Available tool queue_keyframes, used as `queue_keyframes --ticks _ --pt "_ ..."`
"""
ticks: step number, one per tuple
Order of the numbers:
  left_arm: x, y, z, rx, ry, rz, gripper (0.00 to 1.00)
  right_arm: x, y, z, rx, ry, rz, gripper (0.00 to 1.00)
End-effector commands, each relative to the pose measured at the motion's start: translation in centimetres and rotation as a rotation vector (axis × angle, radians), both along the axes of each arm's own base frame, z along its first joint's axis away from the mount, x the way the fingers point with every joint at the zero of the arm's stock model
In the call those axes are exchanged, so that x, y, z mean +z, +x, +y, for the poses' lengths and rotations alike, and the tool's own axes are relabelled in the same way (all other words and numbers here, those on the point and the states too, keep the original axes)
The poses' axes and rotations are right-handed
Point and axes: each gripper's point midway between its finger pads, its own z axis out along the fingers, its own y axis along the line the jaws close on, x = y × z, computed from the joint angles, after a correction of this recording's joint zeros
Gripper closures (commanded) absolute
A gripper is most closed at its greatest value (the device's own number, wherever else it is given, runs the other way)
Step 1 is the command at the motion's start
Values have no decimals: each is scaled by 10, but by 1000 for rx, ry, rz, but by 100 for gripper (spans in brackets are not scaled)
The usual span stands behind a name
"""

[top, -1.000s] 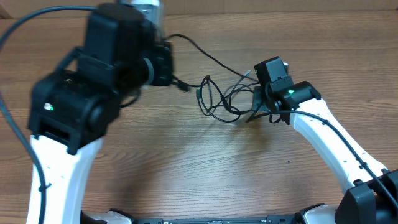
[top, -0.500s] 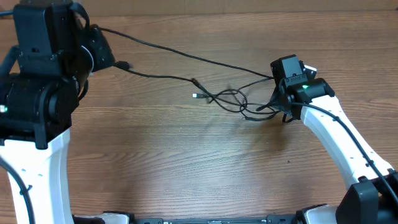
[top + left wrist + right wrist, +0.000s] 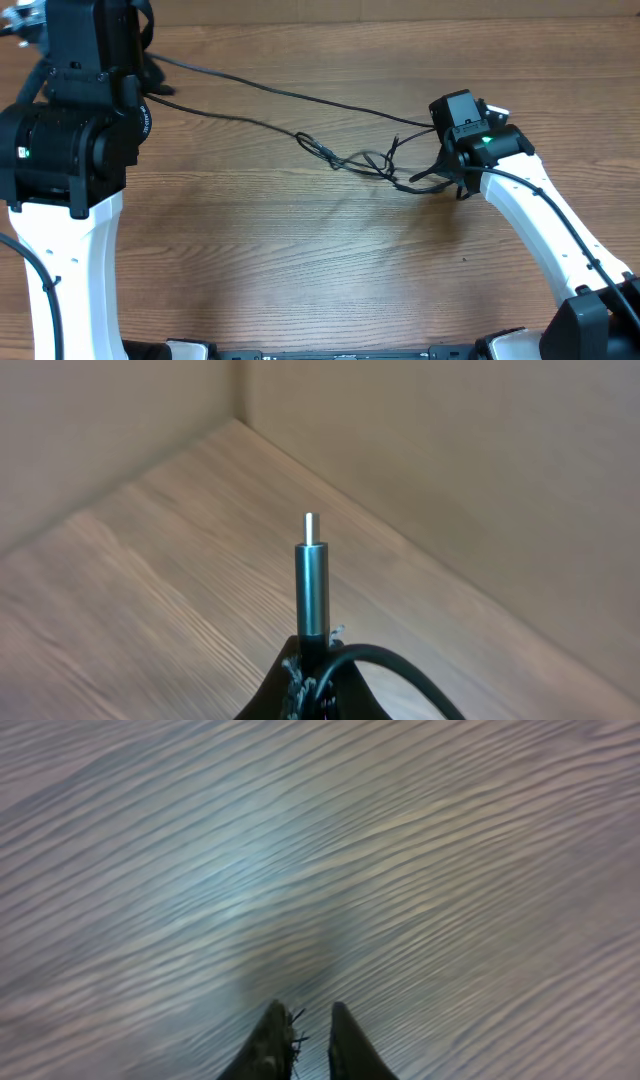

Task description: Untangle cables

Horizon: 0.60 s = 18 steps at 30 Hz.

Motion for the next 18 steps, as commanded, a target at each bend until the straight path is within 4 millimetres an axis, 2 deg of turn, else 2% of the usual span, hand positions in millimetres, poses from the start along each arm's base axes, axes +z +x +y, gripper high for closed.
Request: queue_keyframes --ticks 1,2,4,7,8,9,10,12,15,16,18 --pt "24 -20 37 194 49 -93 96 1 3 -20 -77 -22 -27 84" --pt "19 -14 27 123 19 -73 96 -3 5 -9 -34 32 -15 84" --pt "6 0 -1 -60 -37 -16 96 -11 10 35 186 220 33 84" --pt "-10 8 -21 -177 -73 51 95 -6 2 95 530 470 71 87" --pt "-16 10 -25 -197 -86 74 88 0 -4 114 658 547 72 84" --pt "-27 14 -33 -246 -96 122 73 11 -12 135 794 642 59 81" --pt "-45 20 -47 -343 -106 198 68 21 -13 142 822 683 42 79" --pt "-60 26 -60 -421 -130 254 61 35 -10 143 833 680 16 80" --pt "-83 34 -77 -522 -164 338 56 48 0 135 810 617 -31 87" --pt "-88 35 -79 -528 -171 358 56 49 3 128 771 584 -37 86" --pt "-100 36 -86 -563 -190 401 55 47 4 120 729 547 -29 73"
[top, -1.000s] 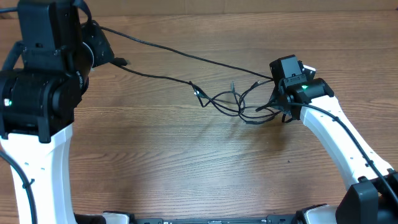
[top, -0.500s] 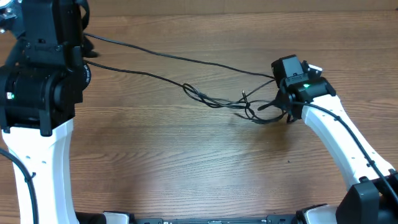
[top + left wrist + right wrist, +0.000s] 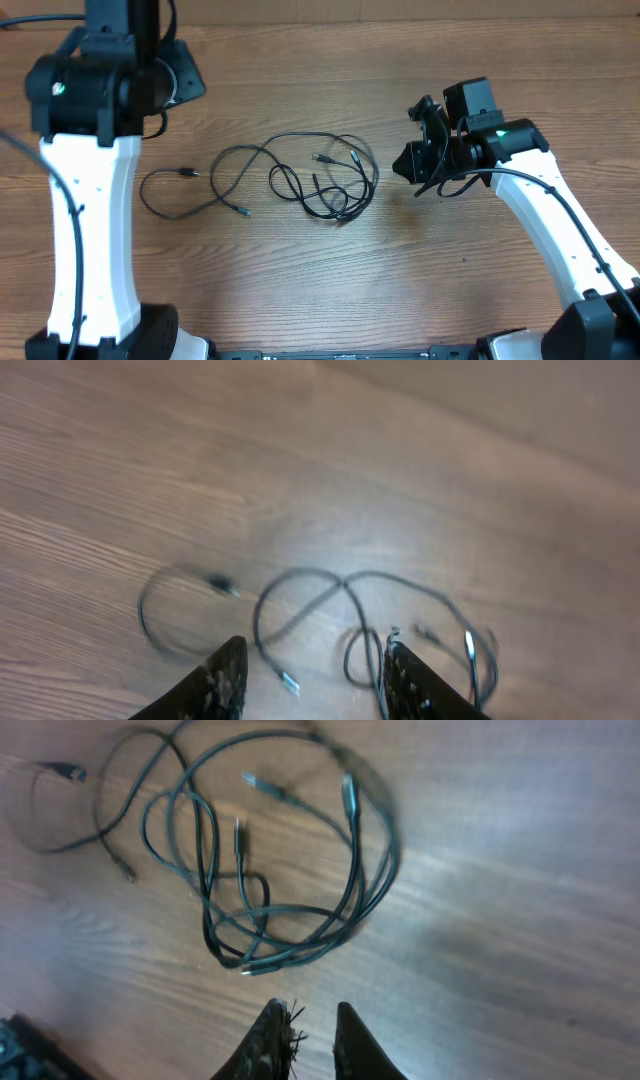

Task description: Untangle cables

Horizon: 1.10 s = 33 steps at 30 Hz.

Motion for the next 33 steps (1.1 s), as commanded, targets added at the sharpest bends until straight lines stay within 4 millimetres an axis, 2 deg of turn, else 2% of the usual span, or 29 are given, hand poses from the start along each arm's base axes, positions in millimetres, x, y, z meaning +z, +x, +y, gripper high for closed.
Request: queue_keyframes --ticks 1,2,4,7,8,10,11,12,14,15,16,19,23,27,28,29,30,31,32,33 --pt "-14 2 -23 -148 -46 62 55 19 5 -12 -54 -40 -55 71" --pt "-20 2 -31 -190 -52 82 55 18 3 -13 -54 -43 -43 66" --pt "-28 1 -49 -275 -61 113 53 17 0 -13 -54 -47 -29 64" --pt "-52 -3 -77 -393 -41 202 42 13 -4 -21 -72 -89 -10 62" --pt "-66 -6 -89 -438 -28 258 38 12 -3 -33 -130 -143 -3 59" --pt "-97 -8 -111 -489 -15 367 37 15 -3 -52 -213 -208 7 55" --pt "-104 -9 -115 -498 -13 391 37 16 -3 -55 -222 -213 10 55" --pt "-124 -10 -125 -519 -2 455 36 19 -5 -59 -233 -214 14 54" --pt "-148 -12 -134 -527 1 538 32 21 -7 -65 -249 -215 20 53" --pt "-161 -12 -137 -511 0 583 32 22 -8 -68 -257 -216 23 53" --pt "-183 -12 -142 -479 -12 652 32 22 -9 -71 -264 -216 26 53" --pt "-220 -15 -162 -500 -97 764 32 22 -9 -72 -266 -217 29 53" --pt "-265 -15 -173 -499 -136 869 33 22 -9 -72 -266 -217 30 53" --pt "-294 -7 -179 -518 -129 879 34 22 -9 -72 -266 -217 30 53" --pt "-298 -5 -181 -521 -131 873 36 22 -9 -72 -266 -217 30 53" --pt "-302 0 -187 -534 -133 845 44 22 -9 -72 -266 -217 30 53" --pt "-302 4 -191 -542 -133 825 56 22 -9 -72 -266 -217 30 53" --pt "-299 8 -195 -559 -133 795 79 22 -9 -71 -265 -216 30 53" --pt "-293 11 -198 -576 -133 770 96 22 -9 -72 -265 -217 30 53" --pt "-286 15 -200 -579 -135 748 96 22 -9 -72 -265 -217 29 53"
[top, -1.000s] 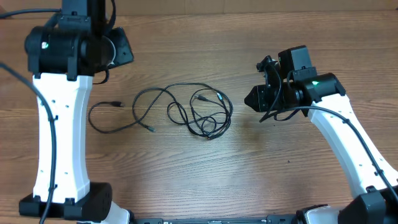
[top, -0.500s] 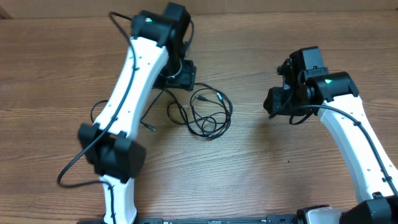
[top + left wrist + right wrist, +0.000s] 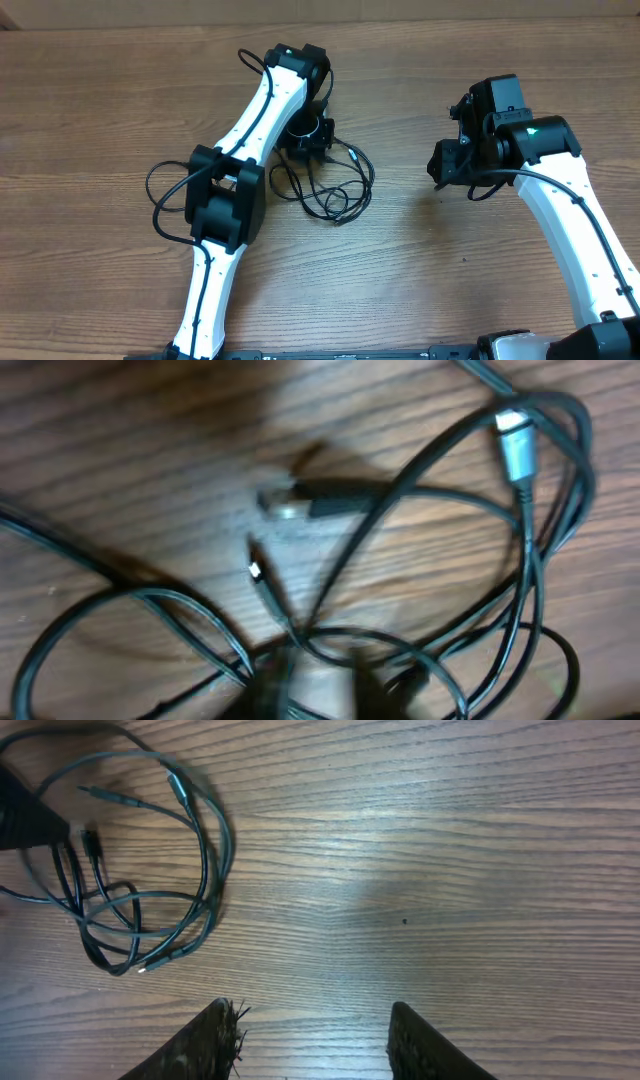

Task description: Untangle cables

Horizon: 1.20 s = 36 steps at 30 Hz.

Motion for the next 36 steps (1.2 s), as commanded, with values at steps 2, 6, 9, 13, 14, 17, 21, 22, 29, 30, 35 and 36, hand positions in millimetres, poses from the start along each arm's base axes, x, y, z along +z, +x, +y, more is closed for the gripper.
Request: queue_keyframes --ticks 2,6,9,13,14,17,21,22,29,30,35,36 --pt "56 19 -19 -24 -87 -140 96 18 7 -1 -9 5 -62 53" --pt "155 39 -37 -65 -245 -387 96 20 9 5 7 37 -73 44" --pt "260 29 -58 -163 -480 -621 96 26 14 20 40 117 -97 40" --pt "351 -1 -65 -245 -669 -810 96 45 23 51 163 275 -175 39" --pt "371 -14 -67 -272 -730 -836 96 55 29 61 193 333 -217 39" --pt "399 -38 -73 -333 -848 -853 96 77 36 82 267 460 -294 38" --pt "394 -40 -71 -355 -829 -849 96 104 40 100 349 577 -380 37" --pt "388 -38 -68 -341 -797 -840 96 106 42 101 353 583 -391 37" --pt "378 -53 -85 -391 -832 -769 96 120 45 108 399 627 -446 35" --pt "379 -56 -87 -399 -847 -762 96 121 46 108 402 626 -457 35" --pt "385 -68 -92 -430 -920 -727 96 118 72 90 323 484 -544 70" --pt "384 -66 -91 -430 -908 -734 96 114 75 85 300 453 -541 90"
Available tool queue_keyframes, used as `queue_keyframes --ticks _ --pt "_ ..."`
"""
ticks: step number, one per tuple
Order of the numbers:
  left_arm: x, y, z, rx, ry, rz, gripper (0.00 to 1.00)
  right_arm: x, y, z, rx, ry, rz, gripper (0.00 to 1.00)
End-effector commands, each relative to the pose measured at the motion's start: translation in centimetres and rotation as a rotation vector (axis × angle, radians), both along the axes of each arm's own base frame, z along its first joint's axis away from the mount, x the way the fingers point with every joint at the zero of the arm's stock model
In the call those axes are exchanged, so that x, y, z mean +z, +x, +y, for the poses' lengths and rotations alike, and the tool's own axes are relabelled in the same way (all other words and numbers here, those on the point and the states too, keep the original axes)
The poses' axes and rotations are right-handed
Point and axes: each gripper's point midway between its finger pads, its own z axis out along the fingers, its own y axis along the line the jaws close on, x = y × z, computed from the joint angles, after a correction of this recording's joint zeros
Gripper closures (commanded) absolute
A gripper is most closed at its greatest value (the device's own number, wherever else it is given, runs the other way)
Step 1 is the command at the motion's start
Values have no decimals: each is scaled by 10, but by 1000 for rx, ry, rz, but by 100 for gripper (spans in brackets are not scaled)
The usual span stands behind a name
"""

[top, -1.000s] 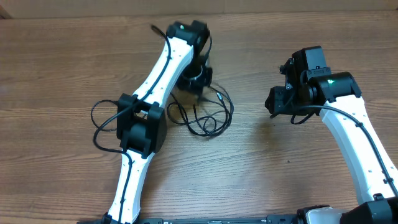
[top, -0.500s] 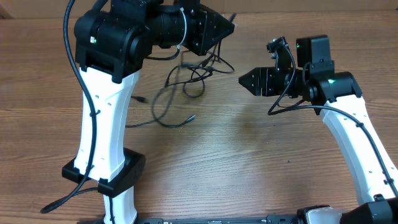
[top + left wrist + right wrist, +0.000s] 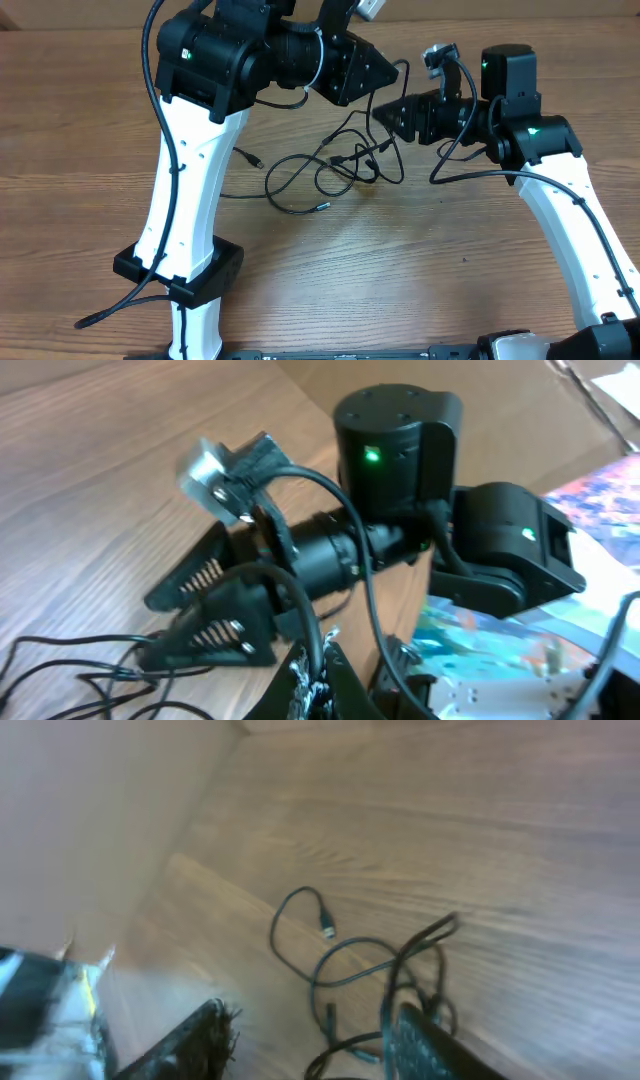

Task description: Untangle cables

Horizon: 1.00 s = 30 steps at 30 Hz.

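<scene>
Thin black cables lie in a loose tangle (image 3: 330, 165) mid-table, with plug ends (image 3: 322, 207) sticking out. My left gripper (image 3: 390, 78) hangs raised above the tangle's right side, shut on a black cable strand (image 3: 318, 622) that drops to the heap. In the left wrist view the jaws (image 3: 313, 652) pinch that strand. My right gripper (image 3: 385, 115) points left just under the left one, open, at the tangle's right edge. The right wrist view shows its fingers (image 3: 212, 1032) spread wide with cable loops (image 3: 345, 970) ahead of them, nothing gripped.
The left arm's base (image 3: 180, 272) stands at the front left, its own cable trailing on the table. A plain wall (image 3: 100, 810) bounds the table's far side. The right arm (image 3: 560, 200) reaches in from the right.
My left gripper was down in the tangle on the table; now it is raised, shut on a strand. My right gripper has moved left to the tangle, still open. The heap has shifted.
At first the cables were stretched between both grippers, the left holding a plug. Then the cables lay loose in a heap with both grippers clear. Then the left gripper was in the heap. Now it holds a strand up beside the open right gripper.
</scene>
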Motion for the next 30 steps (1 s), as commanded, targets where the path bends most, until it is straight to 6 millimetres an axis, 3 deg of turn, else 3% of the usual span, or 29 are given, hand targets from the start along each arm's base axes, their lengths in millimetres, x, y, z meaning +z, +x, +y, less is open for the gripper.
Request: queue_keyframes --ticks 1,5,6,7,9,10,11,12,14,16,20,22,25,26,27,30 --pt "0 -2 -1 -32 -4 -21 96 7 13 -22 -128 -100 -51 96" --pt "-25 17 20 111 160 -35 96 -22 19 -67 -349 -304 28 96" --pt "-35 23 30 165 225 -37 96 -20 19 -85 -429 -377 14 96" --pt "-39 25 36 191 257 -39 96 -17 18 -89 -446 -389 5 96" --pt "-48 32 49 251 331 -46 96 24 15 -106 -538 -414 -95 96" --pt "-51 34 54 274 363 -48 88 46 12 -108 -557 -399 -145 96" --pt "-54 35 58 287 382 -47 70 77 7 -109 -575 -368 -213 96" --pt "-55 35 59 290 388 -46 62 100 1 -110 -586 -343 -263 96" --pt "-56 34 59 289 390 -41 56 136 -12 -108 -581 -293 -341 96" --pt "-58 35 58 288 394 -36 51 184 -39 -87 -477 -169 -460 96" --pt "-69 41 55 289 404 -3 51 223 -73 -66 -351 -52 -578 96" --pt "-77 43 53 291 408 26 52 225 -77 -67 -353 -50 -585 96" --pt "-91 45 52 280 434 67 53 206 -69 -73 -383 -93 -516 96" --pt "-94 46 51 280 440 73 57 183 -60 -86 -451 -165 -438 90" --pt "-95 47 51 281 441 73 57 156 -50 -106 -545 -270 -349 76" --pt "-99 56 65 352 504 49 57 100 -40 -124 -596 -429 -160 66"
